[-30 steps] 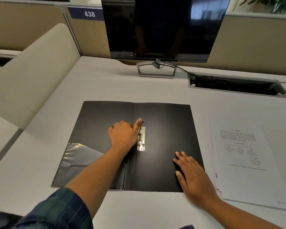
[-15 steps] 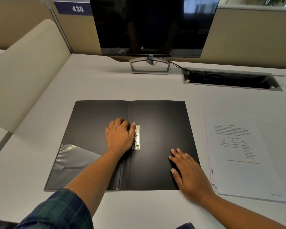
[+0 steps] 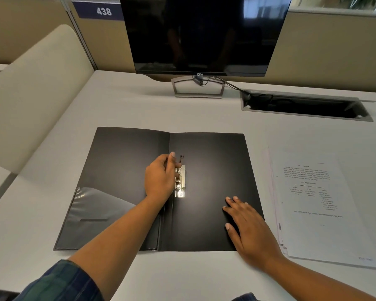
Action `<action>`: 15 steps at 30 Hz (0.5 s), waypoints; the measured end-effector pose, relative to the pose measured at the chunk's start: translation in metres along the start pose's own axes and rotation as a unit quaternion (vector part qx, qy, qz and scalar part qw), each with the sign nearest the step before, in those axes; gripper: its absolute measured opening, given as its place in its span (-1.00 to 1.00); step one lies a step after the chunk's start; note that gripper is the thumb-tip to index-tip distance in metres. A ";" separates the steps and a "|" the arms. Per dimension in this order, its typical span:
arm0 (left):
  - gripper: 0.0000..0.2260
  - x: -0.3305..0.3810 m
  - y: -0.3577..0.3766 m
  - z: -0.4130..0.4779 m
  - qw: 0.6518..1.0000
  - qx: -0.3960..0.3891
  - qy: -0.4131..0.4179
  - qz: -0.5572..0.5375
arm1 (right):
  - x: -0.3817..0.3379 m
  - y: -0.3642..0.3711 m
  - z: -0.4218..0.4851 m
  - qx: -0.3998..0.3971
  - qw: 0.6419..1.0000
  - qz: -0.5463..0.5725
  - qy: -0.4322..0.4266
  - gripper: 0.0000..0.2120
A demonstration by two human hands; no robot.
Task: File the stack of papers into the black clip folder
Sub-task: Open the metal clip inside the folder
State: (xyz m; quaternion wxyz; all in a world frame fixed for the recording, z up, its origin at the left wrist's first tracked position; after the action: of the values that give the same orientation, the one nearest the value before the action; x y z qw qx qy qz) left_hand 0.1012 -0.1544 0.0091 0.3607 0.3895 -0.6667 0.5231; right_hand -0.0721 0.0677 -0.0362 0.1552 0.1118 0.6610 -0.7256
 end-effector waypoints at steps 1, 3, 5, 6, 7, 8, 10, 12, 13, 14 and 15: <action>-0.73 -0.001 0.000 0.000 1.000 -0.012 0.003 -0.012 | 0.000 0.000 0.000 0.001 1.000 0.000 0.000 -0.49; -0.67 -0.004 0.001 0.000 0.999 -0.040 0.024 0.016 | -0.001 -0.001 0.000 0.002 1.000 0.000 -0.001 -0.49; -0.56 -0.007 0.001 -0.001 0.991 -0.055 0.071 0.097 | -0.001 -0.001 0.000 0.003 1.000 0.002 0.000 -0.48; -0.52 -0.009 0.002 -0.001 0.985 -0.059 0.091 0.131 | -0.001 -0.001 0.000 0.002 1.000 0.003 0.000 -0.47; -0.50 -0.011 0.002 -0.003 0.981 -0.065 0.106 0.152 | -0.001 -0.001 0.000 0.002 1.000 0.004 0.000 -0.47; -0.48 -0.012 0.002 -0.004 0.977 -0.072 0.117 0.164 | -0.001 -0.001 0.001 0.002 1.000 0.004 0.001 -0.47; -0.48 -0.014 0.004 -0.007 0.971 -0.085 0.129 0.184 | -0.001 -0.002 0.001 0.003 1.000 0.002 0.000 -0.48; -0.54 -0.015 0.005 -0.009 0.968 -0.093 0.135 0.192 | -0.001 -0.002 0.001 0.002 1.000 0.003 0.002 -0.48; -0.56 -0.014 0.005 -0.010 0.967 -0.096 0.139 0.191 | -0.001 -0.002 0.000 0.003 1.000 0.004 0.002 -0.48; -0.59 -0.013 0.005 -0.011 0.965 -0.095 0.148 0.194 | -0.001 -0.002 0.000 0.003 1.000 0.004 0.003 -0.48; -0.63 -0.012 0.006 -0.012 0.961 -0.088 0.163 0.205 | -0.002 -0.002 0.001 0.002 1.000 0.005 0.005 -0.48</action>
State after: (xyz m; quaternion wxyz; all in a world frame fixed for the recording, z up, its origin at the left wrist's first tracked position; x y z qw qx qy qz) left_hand 0.1022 -0.1406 -0.0017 0.3819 0.1205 -0.7079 0.5818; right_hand -0.0715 0.0673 -0.0334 0.1559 0.1191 0.6595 -0.7257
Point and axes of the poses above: each hand's wrist, its own z-axis towards the middle knuckle, its own y-axis out of the palm, x = y × z, the point moved 3 cm from there along z, towards the middle knuckle, and after that the axes turned 12 degrees about -y, right-handed, at the moved point
